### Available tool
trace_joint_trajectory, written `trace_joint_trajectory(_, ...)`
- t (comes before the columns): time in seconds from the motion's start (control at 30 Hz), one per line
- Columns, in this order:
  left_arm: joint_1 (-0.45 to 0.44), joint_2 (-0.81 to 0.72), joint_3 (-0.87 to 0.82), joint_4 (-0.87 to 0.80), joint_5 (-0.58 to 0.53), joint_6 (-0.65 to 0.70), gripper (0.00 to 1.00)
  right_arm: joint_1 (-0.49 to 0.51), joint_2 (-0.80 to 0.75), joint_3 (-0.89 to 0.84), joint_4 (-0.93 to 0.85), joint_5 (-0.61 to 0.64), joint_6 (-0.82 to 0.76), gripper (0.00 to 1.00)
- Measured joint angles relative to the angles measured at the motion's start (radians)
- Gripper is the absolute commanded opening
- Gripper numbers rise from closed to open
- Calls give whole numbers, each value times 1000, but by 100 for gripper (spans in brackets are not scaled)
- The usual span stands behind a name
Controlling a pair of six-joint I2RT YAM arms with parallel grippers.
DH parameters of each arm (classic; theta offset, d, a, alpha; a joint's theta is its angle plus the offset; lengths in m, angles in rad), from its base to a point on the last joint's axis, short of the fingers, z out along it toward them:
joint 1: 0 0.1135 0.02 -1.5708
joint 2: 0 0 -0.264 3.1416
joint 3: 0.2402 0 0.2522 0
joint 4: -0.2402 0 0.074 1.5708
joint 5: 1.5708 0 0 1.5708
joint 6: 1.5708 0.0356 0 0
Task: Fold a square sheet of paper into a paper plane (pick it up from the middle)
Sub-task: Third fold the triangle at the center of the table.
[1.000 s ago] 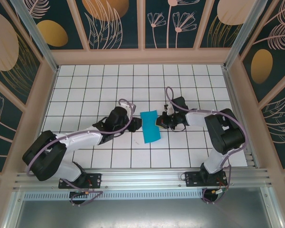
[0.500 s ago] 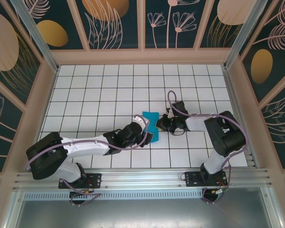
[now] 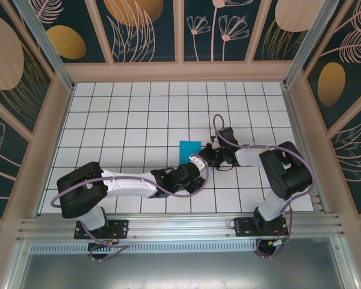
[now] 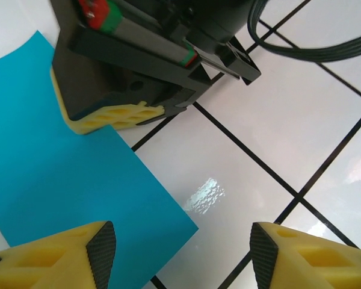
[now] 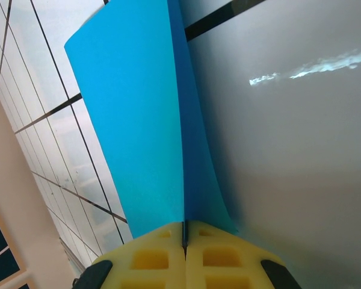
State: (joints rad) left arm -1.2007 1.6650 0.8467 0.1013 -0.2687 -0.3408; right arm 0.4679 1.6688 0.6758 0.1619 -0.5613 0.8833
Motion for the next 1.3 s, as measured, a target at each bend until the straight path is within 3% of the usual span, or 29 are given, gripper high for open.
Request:
trace_joint_trajectory(0.23, -26, 92, 59, -47, -94, -3, 53, 2, 0, 0, 0, 12, 14, 0)
trace_joint_trajectory(0.73, -26, 94, 64, -43, -178, -44, 0, 2, 0, 13, -12, 19, 5, 3)
trace_joint_trajectory(0.93, -24, 76, 56, -27, -185, -53, 0, 2, 0, 23, -29, 19, -13, 6)
trace_joint_trajectory(1.13, -3, 33, 26, 0, -164, -64, 0, 2, -8, 27, -46, 21, -35, 20)
trace_joint_trajectory(1.3, 34, -11, -40, 67, -82, -90, 0, -5, -54, 47, -93, 37, -77, 32)
